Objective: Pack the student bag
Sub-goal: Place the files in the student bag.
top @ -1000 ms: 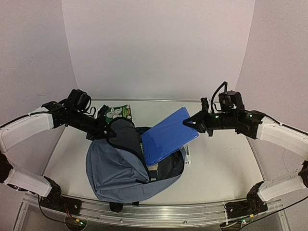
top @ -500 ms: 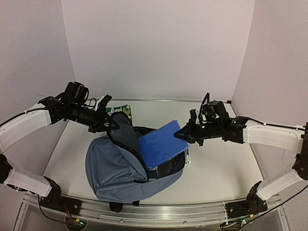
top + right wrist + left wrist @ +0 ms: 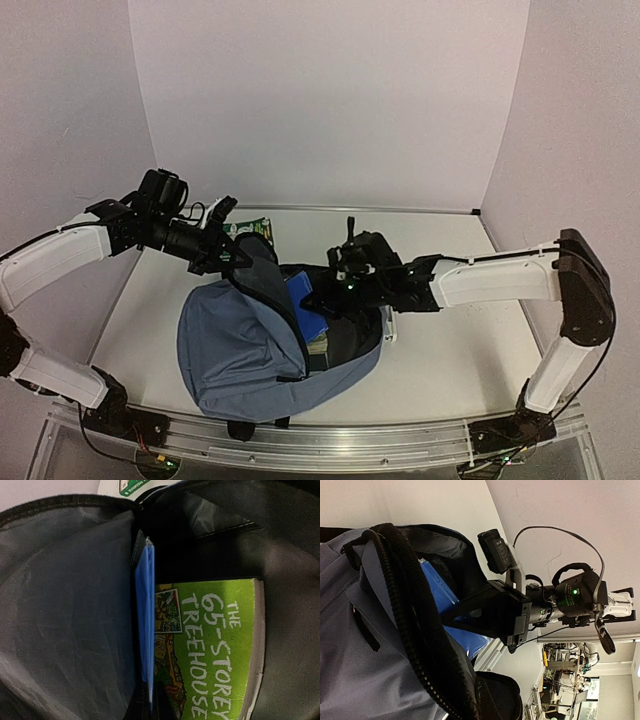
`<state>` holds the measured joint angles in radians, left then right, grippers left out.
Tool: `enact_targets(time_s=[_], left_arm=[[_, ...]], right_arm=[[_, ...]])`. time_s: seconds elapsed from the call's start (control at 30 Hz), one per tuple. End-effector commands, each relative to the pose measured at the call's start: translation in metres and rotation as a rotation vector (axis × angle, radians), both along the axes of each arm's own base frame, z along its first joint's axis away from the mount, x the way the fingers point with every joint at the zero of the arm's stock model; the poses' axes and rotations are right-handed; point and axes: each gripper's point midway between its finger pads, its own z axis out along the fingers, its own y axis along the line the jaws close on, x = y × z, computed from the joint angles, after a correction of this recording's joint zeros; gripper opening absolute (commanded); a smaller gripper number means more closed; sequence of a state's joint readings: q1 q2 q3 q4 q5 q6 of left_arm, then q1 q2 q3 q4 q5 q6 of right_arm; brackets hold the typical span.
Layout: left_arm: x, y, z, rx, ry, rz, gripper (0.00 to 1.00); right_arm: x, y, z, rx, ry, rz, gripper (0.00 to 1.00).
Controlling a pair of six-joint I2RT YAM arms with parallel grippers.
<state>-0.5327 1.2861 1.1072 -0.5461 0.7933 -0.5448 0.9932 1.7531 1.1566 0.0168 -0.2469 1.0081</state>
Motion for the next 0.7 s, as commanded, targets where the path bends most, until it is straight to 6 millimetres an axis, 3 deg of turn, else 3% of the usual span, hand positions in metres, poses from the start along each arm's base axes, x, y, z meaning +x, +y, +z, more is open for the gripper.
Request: enact_targets(time_s=[0.0,0.1,0.2,0.27,0.4,0.57,0.67], left_arm=[[0.003,-0.002,0.015,-0.028,-0.056,-0.01,0.0],[0.005,0.002,0.002,0.016,-0.019,0.025,0.0],[0.003,0.01,-0.016,0.073,0.04,0.063,0.0],[0.0,0.017,-0.03,0.125,0.083,0.095,0.0],[-0.011,0.035,-0.066,0.245,0.194,0.154,0.0],[-0.027,0.051,-0.115,0.372,0.355,0.19,0.01],[-0.034,0.058,-0.125,0.419,0.389,0.192,0.19]], right_arm=[[0.0,0.017,0.003,0.009,-0.04,0.01,0.08],[0.0,0.011,-0.001,-0.023,-0.052,0.003,0.23],[0.003,0.001,0.007,-0.06,-0.089,-0.014,0.44],[0.007,-0.011,0.015,-0.109,-0.13,-0.035,0.53],[0.015,-0.035,0.031,-0.211,-0.213,-0.076,0.63],[0.022,-0.057,0.037,-0.315,-0.266,-0.128,0.71],[0.025,-0.063,0.044,-0.334,-0.285,-0.147,0.72]])
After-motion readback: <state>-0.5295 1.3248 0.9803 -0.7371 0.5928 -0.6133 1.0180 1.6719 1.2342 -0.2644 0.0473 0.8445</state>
